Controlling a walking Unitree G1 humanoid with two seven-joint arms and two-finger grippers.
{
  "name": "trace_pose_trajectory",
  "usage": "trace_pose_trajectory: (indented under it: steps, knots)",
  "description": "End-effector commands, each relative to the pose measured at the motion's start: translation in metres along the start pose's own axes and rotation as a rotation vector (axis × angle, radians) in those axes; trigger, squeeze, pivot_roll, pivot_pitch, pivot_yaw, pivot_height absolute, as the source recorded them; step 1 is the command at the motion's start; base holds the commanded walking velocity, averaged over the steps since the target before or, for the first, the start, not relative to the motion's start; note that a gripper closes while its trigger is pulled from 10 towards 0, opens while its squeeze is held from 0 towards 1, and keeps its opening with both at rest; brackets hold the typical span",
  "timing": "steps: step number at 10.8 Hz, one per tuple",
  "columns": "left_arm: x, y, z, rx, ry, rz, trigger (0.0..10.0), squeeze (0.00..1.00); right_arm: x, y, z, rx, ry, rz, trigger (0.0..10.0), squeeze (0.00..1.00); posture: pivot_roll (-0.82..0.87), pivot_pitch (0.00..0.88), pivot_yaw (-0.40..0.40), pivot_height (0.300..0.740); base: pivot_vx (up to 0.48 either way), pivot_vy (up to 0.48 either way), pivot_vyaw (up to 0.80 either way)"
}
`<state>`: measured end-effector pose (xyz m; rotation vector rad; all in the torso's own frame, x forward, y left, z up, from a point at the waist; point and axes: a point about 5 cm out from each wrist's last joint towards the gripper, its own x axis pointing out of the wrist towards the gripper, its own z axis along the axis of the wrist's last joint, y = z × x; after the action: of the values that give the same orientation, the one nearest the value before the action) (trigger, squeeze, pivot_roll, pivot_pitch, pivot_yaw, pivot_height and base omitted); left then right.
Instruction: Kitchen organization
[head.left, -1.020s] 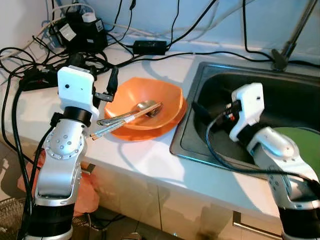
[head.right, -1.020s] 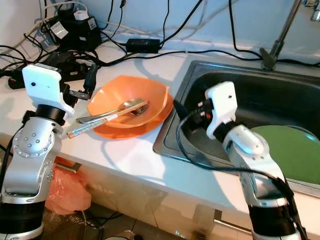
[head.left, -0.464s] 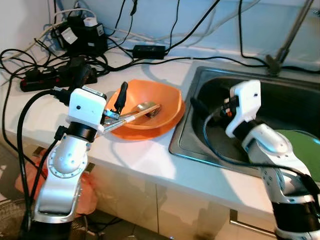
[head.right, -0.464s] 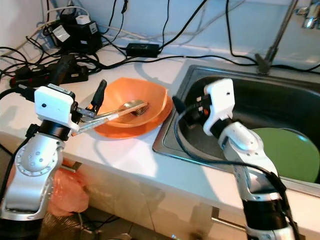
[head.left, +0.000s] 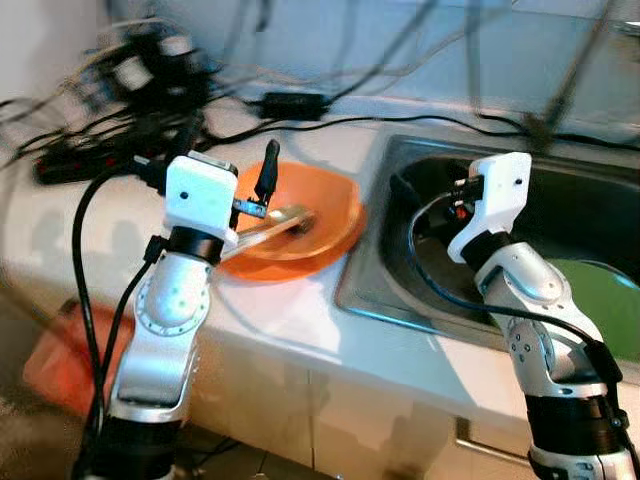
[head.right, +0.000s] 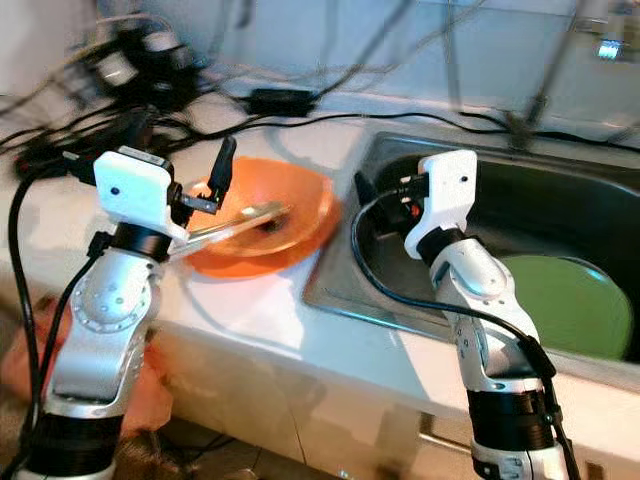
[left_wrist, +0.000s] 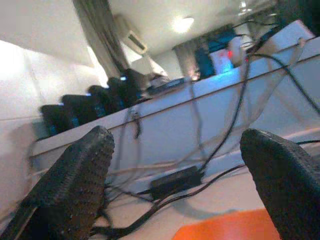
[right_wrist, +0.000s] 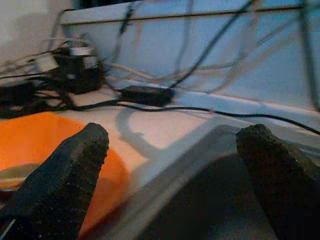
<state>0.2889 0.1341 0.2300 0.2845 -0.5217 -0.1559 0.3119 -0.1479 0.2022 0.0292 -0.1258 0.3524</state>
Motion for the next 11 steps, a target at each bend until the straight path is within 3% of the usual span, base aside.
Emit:
trace_pose_trajectory:
  steps: [1,6,8,11]
  knots:
    - [0.01,-0.003,0.006,0.001,-0.024,0.008,10.0,0.0,0.002,-0.003,0.002,-0.001,-0.021,-0.033,10.0,0.0,0.08,0.017,0.047,0.74,0.0,0.0,-0.8]
    - [0.012,0.006,0.005,0.062,-0.024,0.075,10.0,0.0,0.003,0.0,0.003,-0.013,-0.036,-0.034,10.0,0.0,0.09,0.01,0.06,0.74,0.0,0.0,-0.12]
    - [-0.002,0.017,0.023,0.227,-0.156,0.054,10.0,0.0,0.001,-0.01,0.001,-0.022,-0.024,-0.061,10.0,0.0,0.1,0.019,0.052,0.74,0.0,0.0,0.0]
    - [-0.017,0.021,0.014,0.238,-0.115,0.008,10.0,0.0,0.005,-0.013,0.002,-0.022,-0.018,-0.06,10.0,0.0,0.11,0.025,0.027,0.74,0.0,0.0,0.0]
